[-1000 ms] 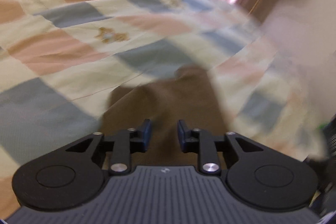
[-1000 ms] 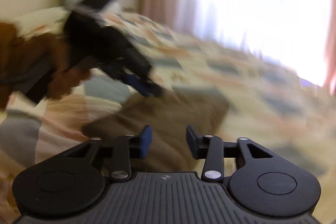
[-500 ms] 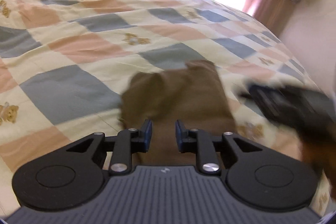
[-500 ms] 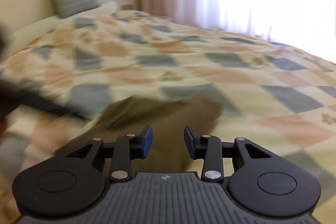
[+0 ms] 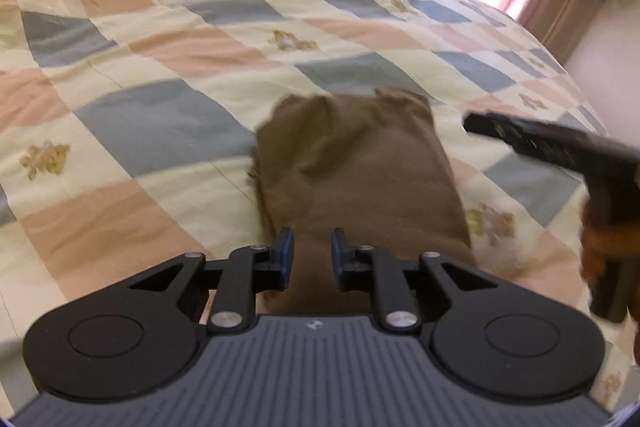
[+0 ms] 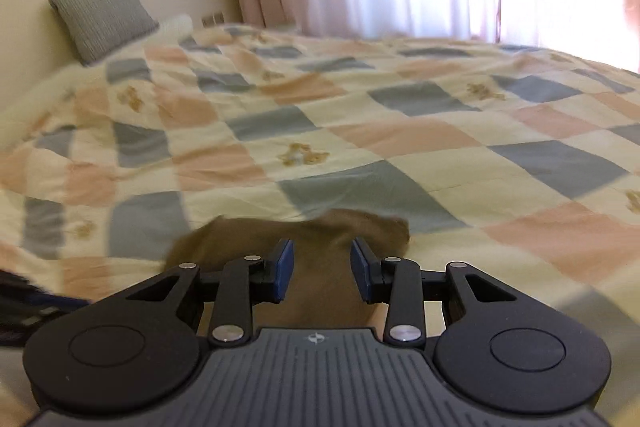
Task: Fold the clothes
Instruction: 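Open both grippers and lift them away from the folded brown bundle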
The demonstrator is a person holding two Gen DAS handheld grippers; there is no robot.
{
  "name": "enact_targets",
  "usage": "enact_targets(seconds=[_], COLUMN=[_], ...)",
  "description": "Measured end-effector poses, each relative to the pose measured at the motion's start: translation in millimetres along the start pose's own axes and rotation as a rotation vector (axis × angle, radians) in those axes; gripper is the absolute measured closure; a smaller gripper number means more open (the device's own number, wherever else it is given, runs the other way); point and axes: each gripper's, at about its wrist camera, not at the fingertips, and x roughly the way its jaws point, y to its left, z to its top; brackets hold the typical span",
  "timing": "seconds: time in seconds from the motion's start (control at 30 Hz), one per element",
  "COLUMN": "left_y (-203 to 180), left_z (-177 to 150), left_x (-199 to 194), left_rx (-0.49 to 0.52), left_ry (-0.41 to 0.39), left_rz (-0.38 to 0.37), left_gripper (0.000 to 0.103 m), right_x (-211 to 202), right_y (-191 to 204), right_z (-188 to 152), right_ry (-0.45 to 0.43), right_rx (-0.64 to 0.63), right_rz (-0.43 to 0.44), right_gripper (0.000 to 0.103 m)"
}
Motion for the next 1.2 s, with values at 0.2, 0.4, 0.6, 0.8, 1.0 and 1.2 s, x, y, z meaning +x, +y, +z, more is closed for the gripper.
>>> enact_targets(seconds=[0.2,0.4,0.6,0.8,1.0,1.2], left_y=[-9,-38,-67,-86,-96,-97], left_z=[-8,1,-8,-25,-33,-34], left_x=[26,-9,-40,-51,-49,-39], left_rx=[-0.058,-0.048,-0.073,-0.090,-0.098,-0.102], left_ry=[0.111,0.156,0.173,0.195,0.219,0.228], left_rz=[0.079,0.180,0.242,0.270,0.301,0.304], left_gripper=[0.088,0.084,0.072,0.066,0.063,0.060], right_x=[-4,-36,-71,-95,-103,-100], right_y=[27,11,-4,-10,-19,-30], right_z=[-59,-33,-26,-38,-49,-54], right_ry=[0.216,0.140,0.177,0.206,0.241,0.260], right_rx=[-0.013,0.156,0.244,0.300,0.328,0.342], right_rz=[0.031,0.052,0.048,0.050,0.058,0.057], right_gripper=[0.066,0.066,0.060,0.052,0.048,0.046])
